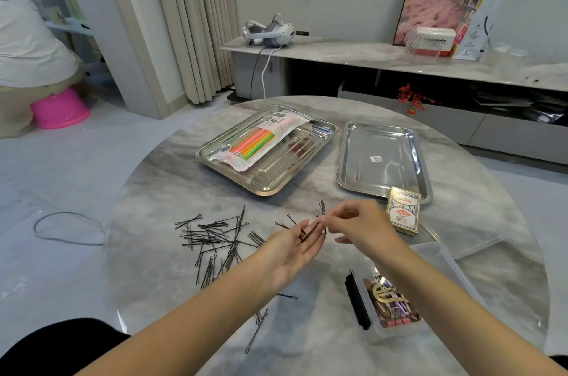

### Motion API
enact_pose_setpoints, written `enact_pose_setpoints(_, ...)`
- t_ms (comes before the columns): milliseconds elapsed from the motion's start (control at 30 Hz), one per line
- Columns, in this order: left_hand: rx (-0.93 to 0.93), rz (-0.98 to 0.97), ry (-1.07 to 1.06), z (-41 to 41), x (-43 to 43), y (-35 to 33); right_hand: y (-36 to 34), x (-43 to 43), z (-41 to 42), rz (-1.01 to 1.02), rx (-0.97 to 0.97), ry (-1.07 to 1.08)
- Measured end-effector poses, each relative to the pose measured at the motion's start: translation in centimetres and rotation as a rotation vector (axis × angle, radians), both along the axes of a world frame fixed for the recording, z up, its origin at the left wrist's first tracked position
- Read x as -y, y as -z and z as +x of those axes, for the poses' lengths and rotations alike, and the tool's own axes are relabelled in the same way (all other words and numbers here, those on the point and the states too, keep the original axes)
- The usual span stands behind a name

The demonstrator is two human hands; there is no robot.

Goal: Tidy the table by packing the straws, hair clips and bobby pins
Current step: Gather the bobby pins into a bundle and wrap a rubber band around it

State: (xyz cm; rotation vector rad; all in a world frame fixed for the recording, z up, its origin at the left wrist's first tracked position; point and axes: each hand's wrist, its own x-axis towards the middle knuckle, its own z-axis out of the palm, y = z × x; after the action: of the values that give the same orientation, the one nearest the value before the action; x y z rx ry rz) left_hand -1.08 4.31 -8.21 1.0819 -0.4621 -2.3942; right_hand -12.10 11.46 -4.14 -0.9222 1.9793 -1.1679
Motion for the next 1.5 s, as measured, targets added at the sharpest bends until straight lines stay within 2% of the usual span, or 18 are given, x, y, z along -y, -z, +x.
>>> enact_pose_setpoints(100,0.018,-0.032,0.050,-0.2,-0.8,-0.2,0.4,0.0,0.0,-0.022,-0.114,-0.010)
enact_pose_setpoints(267,0.035,-0.070,0.093,-0.2,-1.4,-0.9,0.9,0.1,0.2,-0.025,-0.505,-0.054)
enact_pose_setpoints(400,0.158,-0.156,0.088,-0.4,-1.7,-0.8,1.5,0.1,0.7,0.128,-0.735,-0.165)
enact_pose_setpoints(533,0.207,-0.173,0.010,-0.5,-1.4,-0.1,1.7,0.0,0.4,0.177,-0.723,-0.159)
enact_pose_setpoints(600,0.193,-0.145,-0.014,-0.4,-0.8,0.2,1.6,0.2,-0.2,0.141,-0.628,-0.230)
enact_pose_setpoints(667,0.185,-0.144,0.025,-0.3,-0.3,0.3,1.4,0.4,-0.9,0.106,-0.558,-0.315)
enact_pose_setpoints(833,0.192,-0.142,0.251,0.2,0.0,-0.4,1.0,0.6,-1.9,0.128,-0.554,-0.579)
enact_pose_setpoints(933,0.141,-0.056,0.331,1.0,0.2,-1.2,0.8,0.4,-2.1,0.149,-0.660,-0.681)
enact_pose_setpoints(1133,0.105,0.129,0.267,1.2,1.5,-0.8,0.8,0.1,-0.2,0.206,-0.992,-0.760)
enact_pose_setpoints(1367,0.112,0.028,0.376,0.8,0.2,-0.2,0.7,-0.4,-0.4,0.322,-0.938,-0.804)
enact_pose_setpoints(1500,0.110,-0.021,0.365,0.6,0.2,-0.5,0.6,-0.5,-0.9,0.331,-0.874,-0.781)
